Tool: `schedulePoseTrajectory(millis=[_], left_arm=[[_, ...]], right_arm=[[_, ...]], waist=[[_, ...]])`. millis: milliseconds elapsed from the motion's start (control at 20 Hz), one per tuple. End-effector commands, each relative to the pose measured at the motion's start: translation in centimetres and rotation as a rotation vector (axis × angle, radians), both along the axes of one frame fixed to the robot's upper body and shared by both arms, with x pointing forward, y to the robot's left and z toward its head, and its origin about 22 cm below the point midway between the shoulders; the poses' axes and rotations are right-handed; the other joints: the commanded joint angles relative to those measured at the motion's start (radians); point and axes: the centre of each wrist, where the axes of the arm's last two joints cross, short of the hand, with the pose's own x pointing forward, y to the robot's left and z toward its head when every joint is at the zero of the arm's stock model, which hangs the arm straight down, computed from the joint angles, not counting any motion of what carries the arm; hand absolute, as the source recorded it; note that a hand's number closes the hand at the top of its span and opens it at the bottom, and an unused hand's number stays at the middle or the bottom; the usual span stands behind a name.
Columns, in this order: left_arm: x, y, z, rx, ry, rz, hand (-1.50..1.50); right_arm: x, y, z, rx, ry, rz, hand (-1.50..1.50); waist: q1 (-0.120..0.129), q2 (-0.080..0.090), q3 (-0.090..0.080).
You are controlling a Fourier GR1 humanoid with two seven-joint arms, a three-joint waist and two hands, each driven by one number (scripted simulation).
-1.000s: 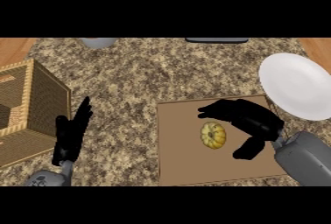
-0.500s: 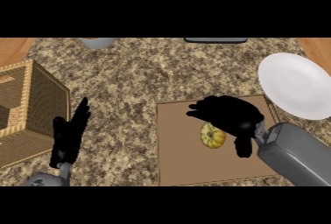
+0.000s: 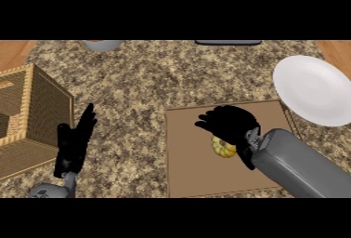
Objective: Pick the squash from the tray and place it in the plate
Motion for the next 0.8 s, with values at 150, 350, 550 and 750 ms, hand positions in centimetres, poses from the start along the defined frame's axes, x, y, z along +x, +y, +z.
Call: schedulePoseTrajectory(millis=[150, 350, 550, 750], left_arm=[[0.4, -0.4, -0.1, -0.009, -0.014, 0.003, 0.00], [-0.3, -0.3, 0.0, 0.012, 0.011, 0.009, 0.00], [0.3, -0.3, -1.5, -0.019, 0.006, 0.003, 0.00], [0.8, 1.8, 0.9, -0.004, -0.008, -0.014, 0.00]], right_arm=[[1.4, -0.2, -2.5, -0.037, 0.017, -0.012, -1.50], [0.8, -0.9, -2.0, -0.052, 0.034, -0.002, -1.50], [-0.3, 2.1, -2.9, -0.058, 0.035, -0.008, -1.50], [0.5, 0.0, -4.8, -0.060, 0.042, -0.015, -1.50]], waist=[[-0.002, 0.001, 0.000], [-0.002, 0.000, 0.000], [-0.005, 0.000, 0.000], [-0.002, 0.001, 0.000]])
